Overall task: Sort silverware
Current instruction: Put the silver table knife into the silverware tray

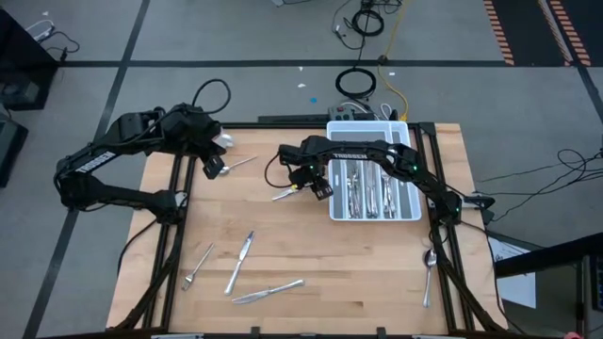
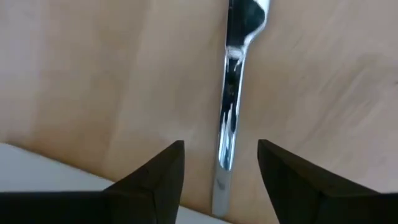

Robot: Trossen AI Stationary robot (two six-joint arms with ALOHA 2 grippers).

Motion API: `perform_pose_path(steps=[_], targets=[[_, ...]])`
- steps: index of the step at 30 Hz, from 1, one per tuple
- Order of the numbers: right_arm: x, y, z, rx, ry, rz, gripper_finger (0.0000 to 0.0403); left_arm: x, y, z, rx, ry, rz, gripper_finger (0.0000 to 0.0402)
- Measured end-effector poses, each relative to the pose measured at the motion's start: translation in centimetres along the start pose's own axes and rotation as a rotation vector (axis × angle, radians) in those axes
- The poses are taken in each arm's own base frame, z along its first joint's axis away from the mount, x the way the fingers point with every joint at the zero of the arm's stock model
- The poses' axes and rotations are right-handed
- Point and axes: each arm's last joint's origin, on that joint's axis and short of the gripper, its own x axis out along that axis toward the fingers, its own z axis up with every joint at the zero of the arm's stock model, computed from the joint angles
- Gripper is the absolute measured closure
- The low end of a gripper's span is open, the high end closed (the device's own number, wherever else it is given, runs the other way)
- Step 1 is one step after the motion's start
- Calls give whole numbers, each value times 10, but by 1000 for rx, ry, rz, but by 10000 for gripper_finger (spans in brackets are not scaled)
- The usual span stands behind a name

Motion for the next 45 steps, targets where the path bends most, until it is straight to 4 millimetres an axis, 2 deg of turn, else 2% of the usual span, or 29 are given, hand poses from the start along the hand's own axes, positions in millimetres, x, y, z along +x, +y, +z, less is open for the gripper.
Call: perform_pose_path(steps=[9, 11, 15, 18, 23, 26, 29, 34, 39, 43, 45], targets=[[36, 7, -2, 42, -31, -38, 229, 5, 1, -1, -19, -2, 51, 377], [44, 13, -4, 46, -21, -35, 262, 12, 2, -5, -21, 25, 59, 377], [53, 23, -6, 17, -4, -17, 373, 28, 3, -13, -39, 89, 77, 377], [53, 25, -4, 17, 1, -23, 388, 36, 4, -18, -64, 126, 88, 377], [38, 23, 8, 52, -8, -37, 400, 39, 4, -21, -75, 136, 90, 377], [19, 19, 20, 58, -46, -55, 401, 35, 4, -22, -84, 121, 88, 377], [-1, 10, 36, 88, -183, -89, 402, 32, 5, -23, -86, 107, 84, 377], [-39, 4, 43, 224, -302, -70, 402, 27, 6, -25, -88, 88, 80, 377], [-63, -5, 32, 529, -291, -19, 403, 21, 7, -28, -91, 65, 77, 377], [-71, -19, 3, 699, -205, 2, 403, 16, 8, -30, -93, 44, 85, 377], [-84, -20, -9, 733, -186, -3, 403, 14, 9, -31, -94, 35, 86, 377]])
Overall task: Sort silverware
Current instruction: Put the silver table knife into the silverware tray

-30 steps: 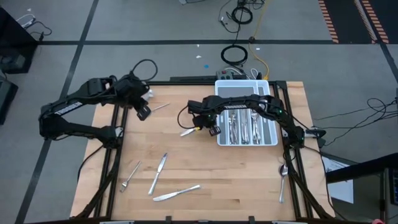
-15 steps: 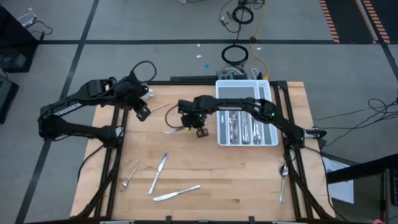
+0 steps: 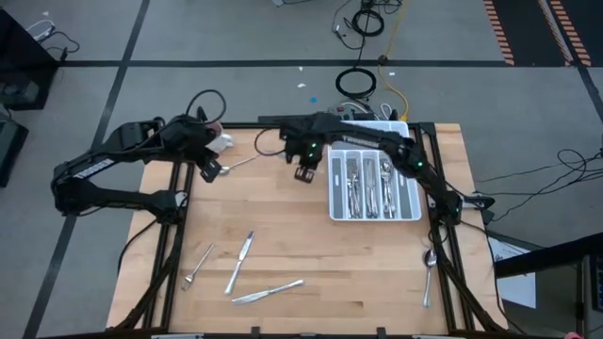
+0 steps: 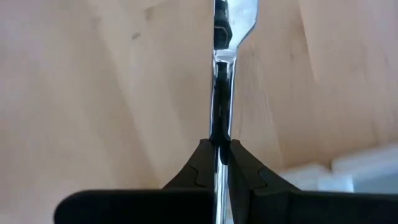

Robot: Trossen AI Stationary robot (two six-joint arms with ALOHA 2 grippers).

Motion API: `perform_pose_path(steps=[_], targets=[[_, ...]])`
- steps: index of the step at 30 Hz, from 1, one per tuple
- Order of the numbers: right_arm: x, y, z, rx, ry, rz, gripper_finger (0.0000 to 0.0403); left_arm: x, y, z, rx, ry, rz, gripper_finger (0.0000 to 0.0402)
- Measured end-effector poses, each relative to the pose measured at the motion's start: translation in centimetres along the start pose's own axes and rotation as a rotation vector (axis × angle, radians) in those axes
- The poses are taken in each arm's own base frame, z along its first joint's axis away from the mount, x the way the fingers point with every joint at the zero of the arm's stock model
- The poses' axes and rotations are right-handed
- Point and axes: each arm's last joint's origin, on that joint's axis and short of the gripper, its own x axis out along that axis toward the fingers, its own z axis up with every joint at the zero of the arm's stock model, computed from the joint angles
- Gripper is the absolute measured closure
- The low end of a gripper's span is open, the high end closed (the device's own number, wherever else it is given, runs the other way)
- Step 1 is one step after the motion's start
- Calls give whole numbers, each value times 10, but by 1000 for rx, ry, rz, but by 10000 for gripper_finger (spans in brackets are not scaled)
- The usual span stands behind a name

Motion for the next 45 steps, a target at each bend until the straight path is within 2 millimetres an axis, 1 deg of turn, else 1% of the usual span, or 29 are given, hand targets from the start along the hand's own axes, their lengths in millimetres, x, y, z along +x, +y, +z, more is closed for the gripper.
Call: perform_pose_path(steps=[2, 4, 7, 10, 12, 15, 17, 19, 21, 26, 28, 33, 42, 45], targets=[[-24, -7, -9, 17, 8, 4, 403, -2, 1, -1, -1, -6, -1, 377], [-46, -18, -19, 53, -9, -8, 403, -3, 1, -1, 4, -11, -2, 377], [-69, -38, -39, 149, -41, -42, 403, -4, 1, -2, 3, -16, -3, 377], [-90, -46, -72, 242, -86, -45, 403, -4, 1, -2, 24, -16, -2, 377], [-95, -49, -101, 327, -103, -64, 403, -4, 2, -2, 35, -18, 3, 377], [-91, -51, -141, 477, -161, -112, 403, -4, 2, -1, 46, -33, 15, 377], [-88, -46, -165, 576, -206, -103, 403, -4, 1, 0, 44, -45, 15, 377], [-81, -38, -182, 651, -234, -76, 403, -4, 1, 2, 42, -64, 9, 377], [-70, -30, -192, 714, -265, -53, 403, -4, 0, 4, 38, -84, 2, 377], [-43, -9, -213, 851, -330, -22, 402, -5, -1, 9, 31, -130, -13, 377], [-30, -5, -222, 904, -325, -33, 402, -5, -2, 9, 29, -139, -15, 377], [-8, 3, -240, 977, -277, -39, 402, -5, -2, 10, 21, -139, -16, 377], [15, 3, -259, 1045, -199, -98, 402, -4, -2, 10, 2, -138, -17, 377], [19, 3, -262, 1044, -178, -99, 402, -3, -2, 10, 2, -135, -16, 377]])
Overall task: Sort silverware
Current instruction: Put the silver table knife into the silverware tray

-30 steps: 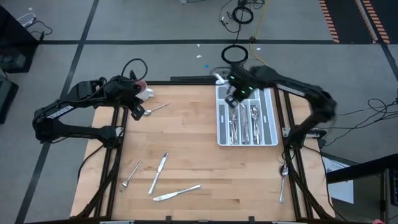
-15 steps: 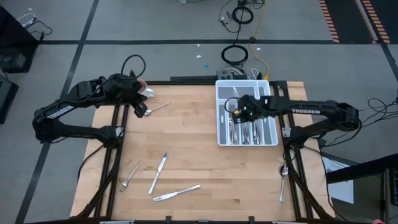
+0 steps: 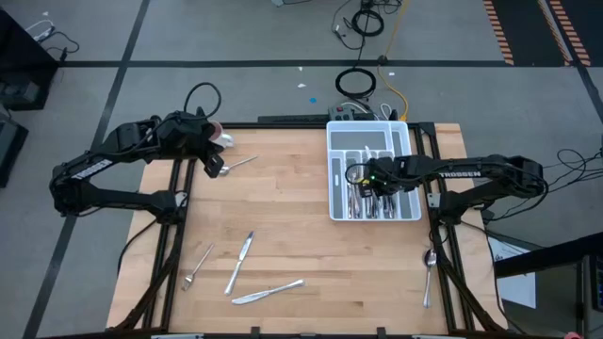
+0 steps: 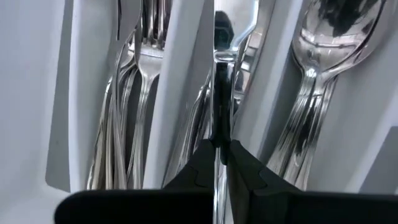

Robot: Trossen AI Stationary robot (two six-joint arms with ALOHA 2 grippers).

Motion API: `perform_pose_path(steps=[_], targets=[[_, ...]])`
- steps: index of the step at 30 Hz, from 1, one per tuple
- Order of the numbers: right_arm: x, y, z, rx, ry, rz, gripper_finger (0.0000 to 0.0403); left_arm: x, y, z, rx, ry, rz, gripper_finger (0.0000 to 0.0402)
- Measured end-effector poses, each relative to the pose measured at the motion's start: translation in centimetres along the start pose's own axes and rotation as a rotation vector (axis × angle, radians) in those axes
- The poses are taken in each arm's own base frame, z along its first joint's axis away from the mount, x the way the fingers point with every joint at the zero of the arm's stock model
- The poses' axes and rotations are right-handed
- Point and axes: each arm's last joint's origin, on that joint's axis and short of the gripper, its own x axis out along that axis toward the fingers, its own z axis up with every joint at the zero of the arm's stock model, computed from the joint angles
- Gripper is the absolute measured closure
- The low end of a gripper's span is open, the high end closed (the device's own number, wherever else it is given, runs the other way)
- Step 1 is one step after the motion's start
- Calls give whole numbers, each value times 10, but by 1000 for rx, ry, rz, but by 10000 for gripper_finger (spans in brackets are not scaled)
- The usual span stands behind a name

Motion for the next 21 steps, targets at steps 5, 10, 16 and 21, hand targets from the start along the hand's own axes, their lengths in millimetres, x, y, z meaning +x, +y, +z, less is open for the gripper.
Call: perform_pose_path(steps=[5, 10, 16, 21], targets=[[0, 0, 0, -15, -3, 7, 401, 6, -2, 2, 3, 17, 5, 377], [0, 0, 1, -17, -16, -1, 362, 17, -5, 6, 9, 55, 14, 377], [0, 2, 1, -84, -25, 14, 273, 29, -8, 6, -10, 134, -3, 377], [0, 6, 4, -144, -52, 51, 217, 28, -13, 1, -85, 219, -97, 377]])
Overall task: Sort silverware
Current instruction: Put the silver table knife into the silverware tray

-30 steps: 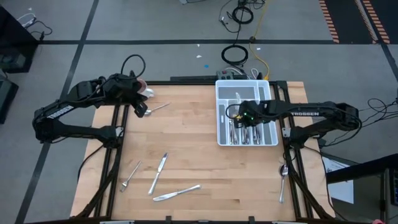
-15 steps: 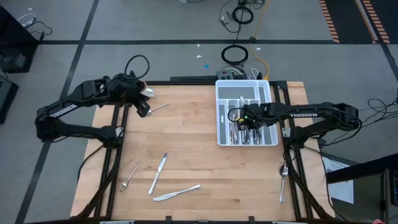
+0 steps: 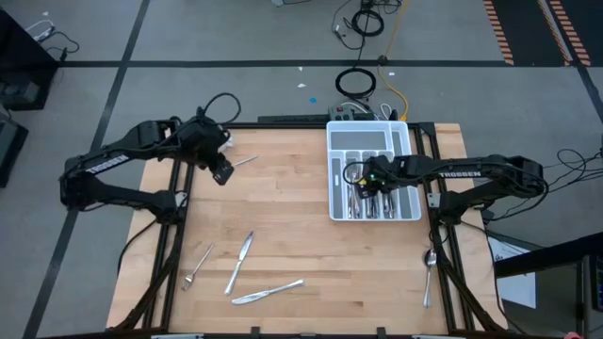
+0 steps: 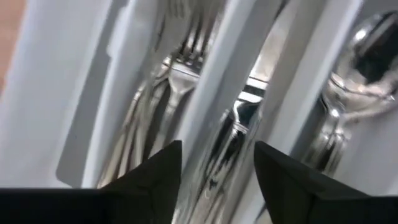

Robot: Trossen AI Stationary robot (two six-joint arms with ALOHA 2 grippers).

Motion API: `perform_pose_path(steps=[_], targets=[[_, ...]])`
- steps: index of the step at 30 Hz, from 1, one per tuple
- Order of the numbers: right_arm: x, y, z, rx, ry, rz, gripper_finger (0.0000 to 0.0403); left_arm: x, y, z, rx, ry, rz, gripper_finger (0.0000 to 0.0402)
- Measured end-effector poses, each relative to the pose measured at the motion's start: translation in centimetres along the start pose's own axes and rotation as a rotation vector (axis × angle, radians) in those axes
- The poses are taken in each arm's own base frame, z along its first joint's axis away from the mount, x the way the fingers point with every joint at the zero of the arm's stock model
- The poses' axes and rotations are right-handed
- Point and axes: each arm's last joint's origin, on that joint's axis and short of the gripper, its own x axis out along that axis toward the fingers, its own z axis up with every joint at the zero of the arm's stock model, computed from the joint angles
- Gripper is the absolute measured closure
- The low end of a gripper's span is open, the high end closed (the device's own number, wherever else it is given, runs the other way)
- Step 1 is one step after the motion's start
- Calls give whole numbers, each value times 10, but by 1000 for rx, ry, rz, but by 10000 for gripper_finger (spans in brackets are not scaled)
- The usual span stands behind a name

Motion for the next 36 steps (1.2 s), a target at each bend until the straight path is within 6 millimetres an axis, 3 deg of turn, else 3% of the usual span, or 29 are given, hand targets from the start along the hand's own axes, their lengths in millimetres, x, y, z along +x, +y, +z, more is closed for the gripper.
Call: perform_pose_path(steps=[8, 19, 28, 36], targets=[[0, 2, 1, -83, -20, 17, 201, 12, -33, -31, -238, 139, -46, 377], [0, 1, 1, -228, -7, 15, 202, 65, -101, -114, -615, 273, -84, 377], [-1, 1, 1, -316, -5, 18, 202, 116, -161, -173, -717, 379, 41, 377], [-1, 1, 1, -372, -6, 18, 202, 146, -174, -208, -586, 615, 165, 360]])
